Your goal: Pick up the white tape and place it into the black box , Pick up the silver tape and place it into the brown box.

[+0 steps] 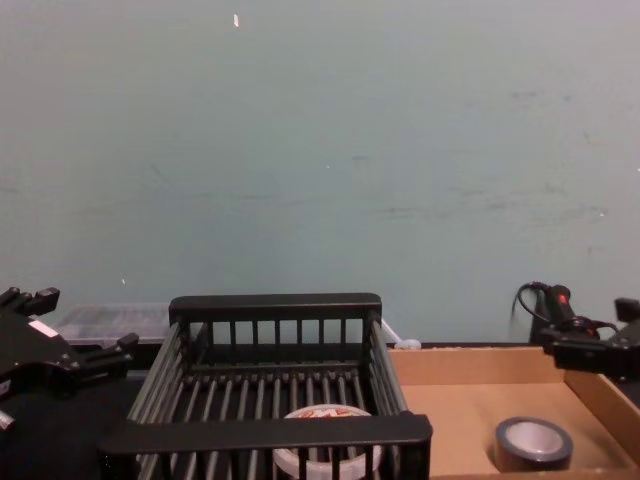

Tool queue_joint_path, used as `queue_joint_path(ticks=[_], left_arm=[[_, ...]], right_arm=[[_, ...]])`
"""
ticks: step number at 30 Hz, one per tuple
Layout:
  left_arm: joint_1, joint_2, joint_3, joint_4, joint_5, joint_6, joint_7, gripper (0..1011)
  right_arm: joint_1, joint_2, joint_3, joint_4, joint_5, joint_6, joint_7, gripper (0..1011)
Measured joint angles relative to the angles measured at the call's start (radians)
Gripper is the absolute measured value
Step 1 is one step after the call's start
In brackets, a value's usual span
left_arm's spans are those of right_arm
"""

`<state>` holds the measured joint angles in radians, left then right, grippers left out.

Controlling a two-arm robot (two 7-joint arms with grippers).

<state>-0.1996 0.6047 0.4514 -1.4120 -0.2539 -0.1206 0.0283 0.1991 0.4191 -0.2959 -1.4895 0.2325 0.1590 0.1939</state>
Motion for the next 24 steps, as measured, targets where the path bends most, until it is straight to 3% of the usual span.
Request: queue_joint_path(ticks=[5, 9, 14, 24], left_arm=[[0.0, 0.0, 0.0, 0.0, 0.0, 0.0, 0.0, 1001], [0.0, 0.0, 0.0, 0.0, 0.0, 0.0, 0.0, 1001], [0.0, 0.0, 0.0, 0.0, 0.0, 0.0, 0.0, 1001], [0.0, 0.0, 0.0, 0.0, 0.0, 0.0, 0.0, 1001]], right_arm=[[-0.051, -0.007, 0.024, -0.008, -0.037, -0.089, -0.036, 1003], [-0.083, -0.011, 0.032, -0.013, -0.073, -0.123, -0.066, 1002], [-0.125, -0.021, 0.042, -0.026, -0.11, -0.124, -0.102, 1002], [-0.147, -0.039, 0.06, -0.032, -0.128, -0.116, -0.119, 1002]])
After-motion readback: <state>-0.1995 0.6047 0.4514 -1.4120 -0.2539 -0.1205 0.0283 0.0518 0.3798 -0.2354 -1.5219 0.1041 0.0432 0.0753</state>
